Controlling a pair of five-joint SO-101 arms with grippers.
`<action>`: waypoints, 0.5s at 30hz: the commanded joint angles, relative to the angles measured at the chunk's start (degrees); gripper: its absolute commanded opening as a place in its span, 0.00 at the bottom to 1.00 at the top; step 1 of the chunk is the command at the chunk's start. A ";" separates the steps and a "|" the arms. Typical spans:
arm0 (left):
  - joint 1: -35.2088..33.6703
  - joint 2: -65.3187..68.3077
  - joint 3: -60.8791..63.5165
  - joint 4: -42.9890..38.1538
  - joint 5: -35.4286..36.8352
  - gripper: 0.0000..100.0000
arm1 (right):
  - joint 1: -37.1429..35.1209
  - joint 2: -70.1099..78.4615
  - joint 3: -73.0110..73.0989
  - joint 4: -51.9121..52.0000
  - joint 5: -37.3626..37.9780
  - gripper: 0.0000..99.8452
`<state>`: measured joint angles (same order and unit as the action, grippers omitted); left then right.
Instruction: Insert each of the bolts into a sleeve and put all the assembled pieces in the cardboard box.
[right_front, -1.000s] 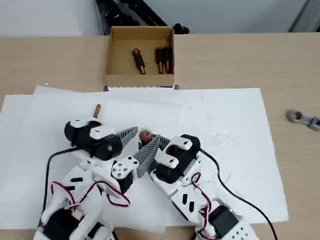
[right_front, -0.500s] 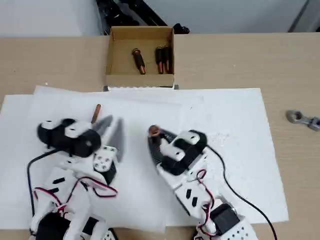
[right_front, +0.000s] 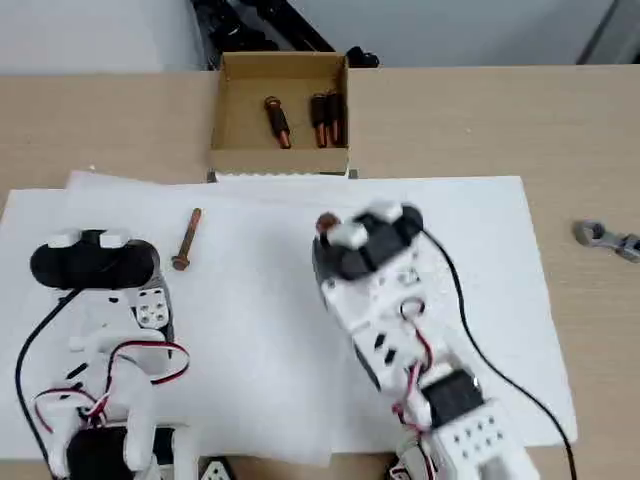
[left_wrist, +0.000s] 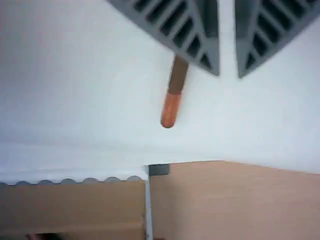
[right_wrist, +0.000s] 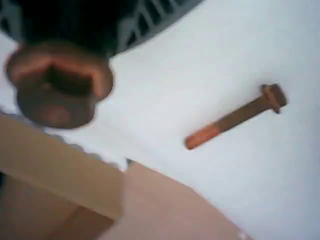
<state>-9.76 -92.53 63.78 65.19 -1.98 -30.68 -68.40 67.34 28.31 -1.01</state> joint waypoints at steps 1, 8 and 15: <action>-0.62 0.00 -0.40 -2.37 -1.41 0.01 | 2.15 15.16 -14.95 -1.98 0.88 0.00; -0.62 0.09 -0.13 -3.34 -1.32 0.01 | 4.97 39.87 -38.59 -1.54 1.05 0.00; -0.62 0.09 5.05 -5.19 -1.32 0.01 | 7.87 61.41 -61.01 -1.71 1.05 0.00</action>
<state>-9.93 -92.26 68.44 62.81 -2.95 -24.18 -13.36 17.58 28.31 -0.48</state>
